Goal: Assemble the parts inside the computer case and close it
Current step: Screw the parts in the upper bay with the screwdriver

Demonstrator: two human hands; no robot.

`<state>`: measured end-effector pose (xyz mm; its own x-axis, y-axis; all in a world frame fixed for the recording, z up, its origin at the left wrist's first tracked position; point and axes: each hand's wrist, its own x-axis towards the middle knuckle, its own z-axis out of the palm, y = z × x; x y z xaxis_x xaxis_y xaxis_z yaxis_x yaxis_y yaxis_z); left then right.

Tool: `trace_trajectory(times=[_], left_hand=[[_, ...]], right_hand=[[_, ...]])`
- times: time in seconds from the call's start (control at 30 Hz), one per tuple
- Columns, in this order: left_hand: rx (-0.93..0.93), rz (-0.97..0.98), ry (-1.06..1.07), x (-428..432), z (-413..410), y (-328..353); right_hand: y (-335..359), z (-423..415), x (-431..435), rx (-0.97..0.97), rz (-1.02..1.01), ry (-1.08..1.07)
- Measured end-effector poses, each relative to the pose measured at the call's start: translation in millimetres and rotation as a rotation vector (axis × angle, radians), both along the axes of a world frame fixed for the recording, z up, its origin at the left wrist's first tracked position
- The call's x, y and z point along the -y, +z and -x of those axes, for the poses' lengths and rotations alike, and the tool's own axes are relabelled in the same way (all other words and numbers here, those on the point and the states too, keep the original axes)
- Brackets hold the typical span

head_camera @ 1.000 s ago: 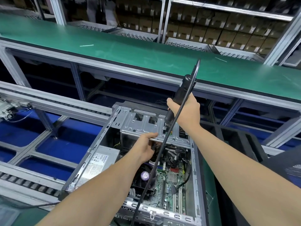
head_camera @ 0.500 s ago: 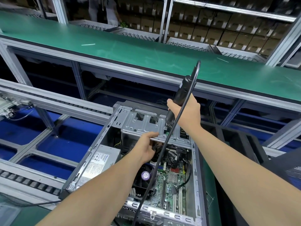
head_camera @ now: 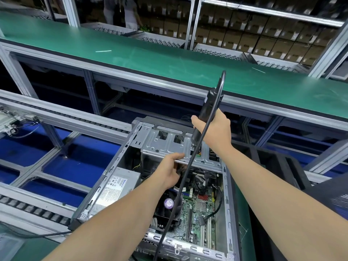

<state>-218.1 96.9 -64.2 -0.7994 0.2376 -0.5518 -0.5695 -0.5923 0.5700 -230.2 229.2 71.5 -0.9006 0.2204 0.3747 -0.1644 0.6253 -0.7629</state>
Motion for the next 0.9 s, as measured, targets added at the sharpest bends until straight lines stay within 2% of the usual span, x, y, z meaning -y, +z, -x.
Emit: trace_trajectory(times=[0.17,0.3,0.47,0.53,0.63,0.67,0.73,0.83,0.9], left_hand=[[0.003,0.026,-0.015,2,-6,7],[-0.016,0.029,-0.060,5,-14,17],[0.033,0.047,0.040,-2,-24,28],[0.085,0.196,0.143,-8,-29,34],[0.181,0.661,0.425,-17,-42,54],[0.137,0.755,0.524,-21,-47,65],[-0.142,0.783,0.595,-36,-61,83],[-0.694,0.764,0.407,-72,-83,106],[-0.891,0.812,0.202,-104,-92,117]], right_hand=[[-1,1,-3,0.015,0.001,-0.009],[2,-5,-2,-0.051,0.035,-0.065],[15,-23,-11,-0.113,0.042,-0.129],[19,-33,-21,-0.128,0.037,-0.155],[25,-51,-42,-0.146,0.041,-0.222],[26,-57,-51,-0.149,0.048,-0.240],[24,-71,-71,-0.152,0.076,-0.273],[15,-90,-103,-0.136,0.140,-0.315],[6,-103,-125,-0.098,0.172,-0.342]])
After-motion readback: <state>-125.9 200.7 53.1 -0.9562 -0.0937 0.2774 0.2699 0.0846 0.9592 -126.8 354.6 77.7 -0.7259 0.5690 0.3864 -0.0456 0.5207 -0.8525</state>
